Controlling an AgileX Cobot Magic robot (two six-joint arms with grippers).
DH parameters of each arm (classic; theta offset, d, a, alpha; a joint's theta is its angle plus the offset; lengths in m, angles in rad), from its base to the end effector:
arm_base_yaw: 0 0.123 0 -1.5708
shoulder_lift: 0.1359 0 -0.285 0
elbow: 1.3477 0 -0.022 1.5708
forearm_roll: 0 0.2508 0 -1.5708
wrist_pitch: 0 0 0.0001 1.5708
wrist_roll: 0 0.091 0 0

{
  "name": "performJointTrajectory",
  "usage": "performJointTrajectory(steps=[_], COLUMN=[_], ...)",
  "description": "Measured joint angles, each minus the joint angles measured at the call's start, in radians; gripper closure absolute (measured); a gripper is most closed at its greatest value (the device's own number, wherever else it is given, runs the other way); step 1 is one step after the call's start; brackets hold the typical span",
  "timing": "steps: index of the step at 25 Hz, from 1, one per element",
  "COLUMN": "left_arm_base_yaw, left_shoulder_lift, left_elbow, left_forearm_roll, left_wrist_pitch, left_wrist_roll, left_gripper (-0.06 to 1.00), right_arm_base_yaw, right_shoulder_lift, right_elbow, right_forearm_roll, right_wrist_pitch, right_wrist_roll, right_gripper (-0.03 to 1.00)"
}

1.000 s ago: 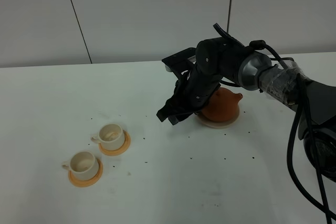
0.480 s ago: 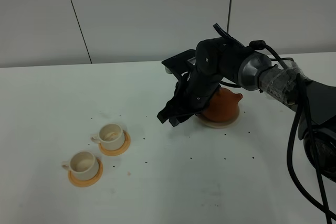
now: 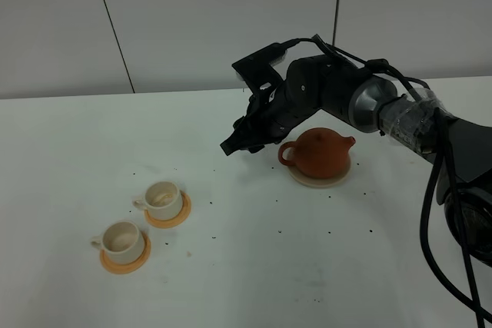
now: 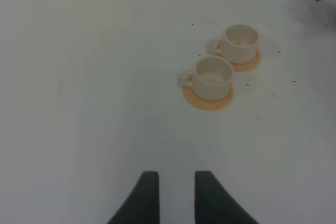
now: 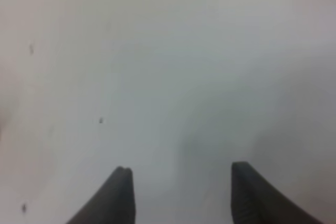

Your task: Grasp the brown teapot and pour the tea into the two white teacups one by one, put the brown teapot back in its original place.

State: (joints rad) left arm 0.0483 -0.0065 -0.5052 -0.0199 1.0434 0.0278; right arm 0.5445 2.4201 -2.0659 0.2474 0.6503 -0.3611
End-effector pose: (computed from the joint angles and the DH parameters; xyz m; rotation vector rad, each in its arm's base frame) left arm -0.0057 -0.0018 0.2801 -0.0198 2.0151 0.0247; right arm 0.4557 0.2917 0.1649 -0.9231 2.3146 0.3464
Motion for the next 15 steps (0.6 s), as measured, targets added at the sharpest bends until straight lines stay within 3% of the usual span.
performJointTrajectory(steps=[7,15], left_arm_base_yaw=[0.000,0.000], left_shoulder_lift=[0.000,0.000], left_elbow=[0.000,0.000], left_forearm_roll=[0.000,0.000], left_wrist_pitch=[0.000,0.000], left_wrist_roll=[0.000,0.000], left_gripper=[0.70,0.71], right_arm_base_yaw=[0.000,0.000], right_shoulder_lift=[0.000,0.000], right_elbow=[0.000,0.000], right_forearm_roll=[-0.121,-0.136], right_wrist_pitch=[0.010,0.086], right_wrist_roll=[0.072,0.091], right_gripper=[0.56,0.56])
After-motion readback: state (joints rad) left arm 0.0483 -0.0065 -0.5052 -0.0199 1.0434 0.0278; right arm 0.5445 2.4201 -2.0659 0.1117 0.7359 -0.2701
